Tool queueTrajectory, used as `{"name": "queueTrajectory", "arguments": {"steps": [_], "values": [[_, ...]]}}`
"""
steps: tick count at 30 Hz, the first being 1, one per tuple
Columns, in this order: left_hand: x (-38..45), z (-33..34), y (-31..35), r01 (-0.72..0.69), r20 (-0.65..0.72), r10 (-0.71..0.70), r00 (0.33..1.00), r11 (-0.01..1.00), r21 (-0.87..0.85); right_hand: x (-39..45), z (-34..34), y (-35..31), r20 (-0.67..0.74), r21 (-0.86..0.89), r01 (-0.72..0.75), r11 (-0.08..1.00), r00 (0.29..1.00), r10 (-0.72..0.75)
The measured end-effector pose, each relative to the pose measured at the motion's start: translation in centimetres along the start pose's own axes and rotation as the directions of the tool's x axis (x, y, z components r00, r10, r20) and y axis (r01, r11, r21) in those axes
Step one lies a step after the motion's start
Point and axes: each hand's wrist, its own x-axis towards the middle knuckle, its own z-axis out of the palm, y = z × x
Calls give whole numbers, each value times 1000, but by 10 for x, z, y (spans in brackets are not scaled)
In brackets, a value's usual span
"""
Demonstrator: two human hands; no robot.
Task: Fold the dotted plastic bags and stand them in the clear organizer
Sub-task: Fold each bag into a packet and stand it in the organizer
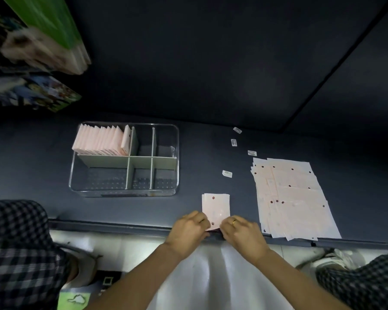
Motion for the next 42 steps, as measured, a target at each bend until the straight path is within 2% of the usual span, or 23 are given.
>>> {"name": "queueTrajectory", "arguments": {"steps": [3, 6, 8, 9, 12, 14, 15, 16, 18, 20, 21, 23, 25, 26, 27, 30, 32, 33, 35, 37, 40, 42], "values": [[4, -10, -5, 147, -58, -168, 984, 953, -266, 9, -12, -3, -32, 200, -124, 972, 991, 133], [17, -38, -18, 239, -78, -351, 933, 767, -596, 26, -39, -5, 38, 310, -246, 918, 968, 247], [25, -72, -30, 208, -5, -296, 955, 683, -700, 46, -64, -10, 80, 438, -244, 866, 969, 233], [29, -89, -37, 183, 16, -245, 969, 681, -709, 59, -78, -16, 108, 482, -248, 840, 969, 224], [36, -136, -63, 128, -9, -172, 985, 764, -632, 104, -107, -30, 161, 553, -270, 788, 963, 217], [36, -153, -85, 152, -191, -260, 947, 883, -444, 135, -115, -39, 189, 561, -274, 781, 961, 201], [34, -157, -99, 256, -298, -343, 891, 921, -294, 150, -117, -42, 202, 599, -296, 744, 955, 217], [30, -159, -113, 407, -368, -440, 820, 898, -168, 165, -120, -46, 217, 676, -330, 659, 944, 249], [21, -159, -139, 632, -342, -606, 718, 774, -42, 195, -121, -53, 292, 843, -396, 366, 906, 306], [14, -151, -156, 687, -231, -667, 708, 726, 8, 222, -121, -64, 394, 894, -437, 98, 872, 291], [11, -146, -162, 688, -200, -672, 713, 726, 16, 234, -119, -70, 431, 892, -451, 14, 861, 271], [6, -141, -171, 690, -213, -677, 705, 724, -17, 255, -110, -82, 474, 876, -479, -46, 843, 254], [2, -139, -178, 701, -260, -691, 675, 710, -66, 271, -99, -96, 498, 859, -512, -21, 825, 268], [1, -138, -181, 707, -274, -700, 660, 702, -90, 278, -93, -102, 495, 850, -526, 34, 818, 295], [0, -137, -182, 710, -282, -707, 649, 696, -111, 284, -89, -108, 471, 836, -534, 127, 816, 335], [0, -135, -182, 713, -308, -718, 624, 685, -151, 296, -84, -122, 312, 692, -497, 523, 860, 404], [0, -135, -180, 701, -342, -705, 621, 695, -159, 301, -85, -133, 206, 460, -431, 777, 902, 379], [1, -136, -178, 689, -358, -691, 628, 708, -156, 304, -85, -140, 160, 345, -395, 851, 918, 362], [4, -137, -176, 662, -363, -664, 654, 734, -149, 310, -83, -152, 125, 232, -369, 900, 929, 348], [5, -137, -175, 657, -332, -661, 674, 741, -142, 315, -78, -161, 161, 218, -396, 892, 916, 367], [4, -133, -176, 665, -295, -673, 678, 733, -144, 317, -74, -162, 267, 310, -458, 833, 883, 386], [3, -130, -176, 657, -313, -679, 664, 730, -190, 315, -71, -158, 329, 445, -514, 733, 855, 400]]}}
